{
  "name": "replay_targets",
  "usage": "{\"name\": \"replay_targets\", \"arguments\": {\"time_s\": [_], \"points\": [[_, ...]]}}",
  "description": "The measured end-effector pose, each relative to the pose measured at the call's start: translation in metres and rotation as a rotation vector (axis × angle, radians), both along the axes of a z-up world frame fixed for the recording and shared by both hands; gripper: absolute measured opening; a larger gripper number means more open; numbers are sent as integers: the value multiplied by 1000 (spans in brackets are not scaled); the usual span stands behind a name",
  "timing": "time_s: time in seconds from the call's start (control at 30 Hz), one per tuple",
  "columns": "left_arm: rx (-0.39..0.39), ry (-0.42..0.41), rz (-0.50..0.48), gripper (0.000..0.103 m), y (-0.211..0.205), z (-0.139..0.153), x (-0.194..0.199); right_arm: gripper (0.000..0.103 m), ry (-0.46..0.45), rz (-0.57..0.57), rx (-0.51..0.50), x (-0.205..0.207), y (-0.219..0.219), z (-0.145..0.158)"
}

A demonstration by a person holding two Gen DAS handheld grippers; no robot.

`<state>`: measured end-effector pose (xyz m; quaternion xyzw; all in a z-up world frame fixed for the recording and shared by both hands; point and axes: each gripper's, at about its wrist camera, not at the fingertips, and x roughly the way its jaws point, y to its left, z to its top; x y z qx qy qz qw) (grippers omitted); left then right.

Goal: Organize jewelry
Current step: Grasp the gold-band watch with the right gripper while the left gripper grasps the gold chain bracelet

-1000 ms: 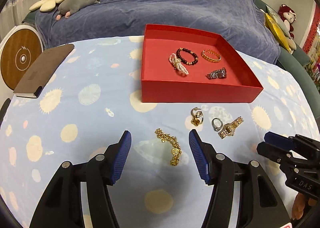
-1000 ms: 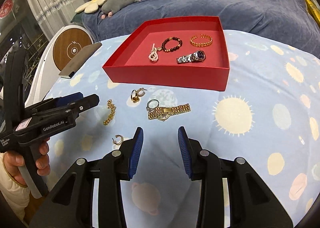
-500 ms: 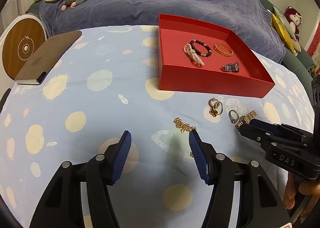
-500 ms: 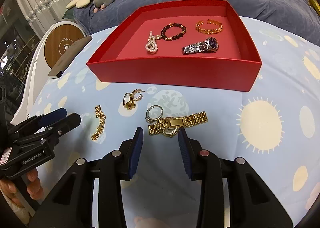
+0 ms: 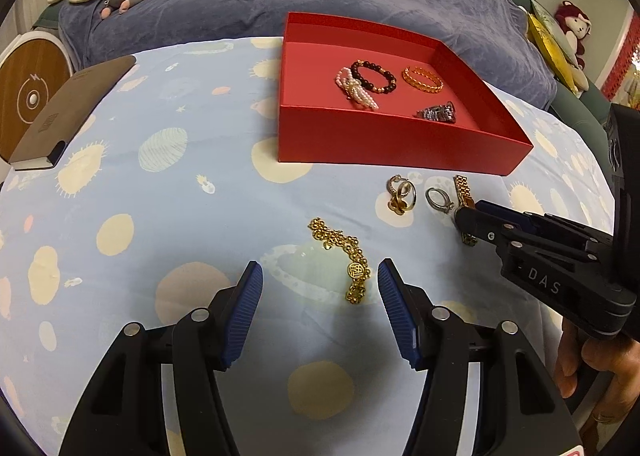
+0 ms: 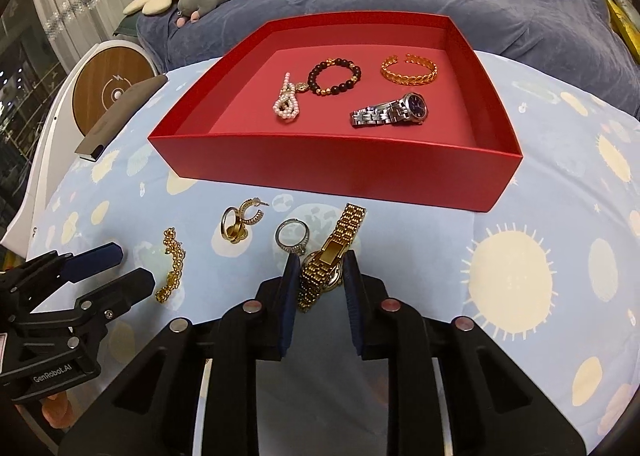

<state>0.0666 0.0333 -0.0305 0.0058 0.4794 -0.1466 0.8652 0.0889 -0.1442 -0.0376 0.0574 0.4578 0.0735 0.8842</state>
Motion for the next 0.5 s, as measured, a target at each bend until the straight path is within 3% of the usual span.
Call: {"name": "replay_targets", "arguments": {"time_s": [0.1,0.2,0.5], "points": [[-12,8,-8,58,-3,-2,0,20,5,-10,8,-4,-6,1],[-19,9,-9,58,-5,-2,2,11,4,-15,33,-11,-12,7],[6,-4,-26,58,-16,-8,3,11,-13,-9,79,-29,-23,25]]}}
